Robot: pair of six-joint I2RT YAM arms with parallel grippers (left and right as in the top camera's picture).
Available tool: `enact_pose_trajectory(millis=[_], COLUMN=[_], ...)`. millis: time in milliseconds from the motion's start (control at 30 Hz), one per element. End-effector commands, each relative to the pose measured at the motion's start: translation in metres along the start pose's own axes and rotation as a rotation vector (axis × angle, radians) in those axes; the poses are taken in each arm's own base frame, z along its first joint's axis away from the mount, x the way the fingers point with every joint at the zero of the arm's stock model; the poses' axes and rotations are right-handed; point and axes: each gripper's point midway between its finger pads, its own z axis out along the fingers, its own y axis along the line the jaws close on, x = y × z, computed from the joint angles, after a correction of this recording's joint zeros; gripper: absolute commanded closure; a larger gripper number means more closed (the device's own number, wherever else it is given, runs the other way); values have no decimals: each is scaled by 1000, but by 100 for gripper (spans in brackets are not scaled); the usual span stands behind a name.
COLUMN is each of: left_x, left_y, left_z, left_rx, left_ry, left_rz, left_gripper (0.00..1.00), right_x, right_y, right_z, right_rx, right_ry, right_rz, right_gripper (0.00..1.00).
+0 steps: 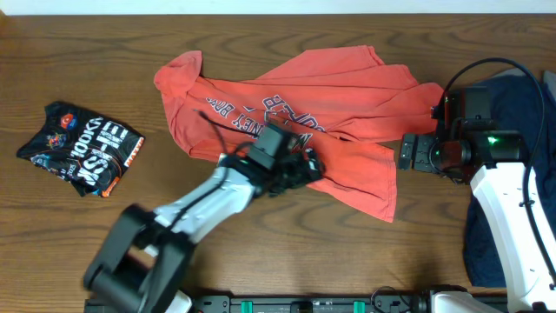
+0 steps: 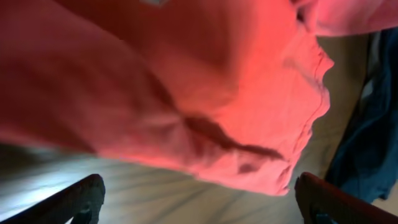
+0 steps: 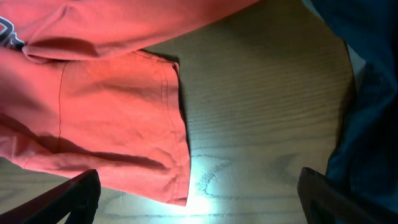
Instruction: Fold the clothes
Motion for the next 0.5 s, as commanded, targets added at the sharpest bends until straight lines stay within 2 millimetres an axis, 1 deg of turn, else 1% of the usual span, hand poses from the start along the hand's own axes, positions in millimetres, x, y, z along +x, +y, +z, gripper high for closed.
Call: enact_pose_trajectory(millis=[0,67,200,233,333,467], left_x=[15,22,37,38,39,46], left_y=[1,-8,-23,-23,-17,-12], left_z=[26,39,54,57,64,71], left_rx=[-17,14,53,51,12,-15], left_ry=[14,21,32,24,-23,-36], left_rz=[-146,-148,-147,-154,-190,-260], left_gripper=[2,4,5,5,5,5], right_x=[-1,-1,-1,-1,-1,-1], right_y=[-4,-4,-4,-4,-4,-3], right_z=[-2,-2,-2,-2,-2,-2], right_rx=[10,10,9,9,9,5], right_ry=[-11,-11,-11,-11,-11,-10], right_rz=[-6,-6,-2,-2,-2,-3], right_gripper=[1,1,1,1,1,1])
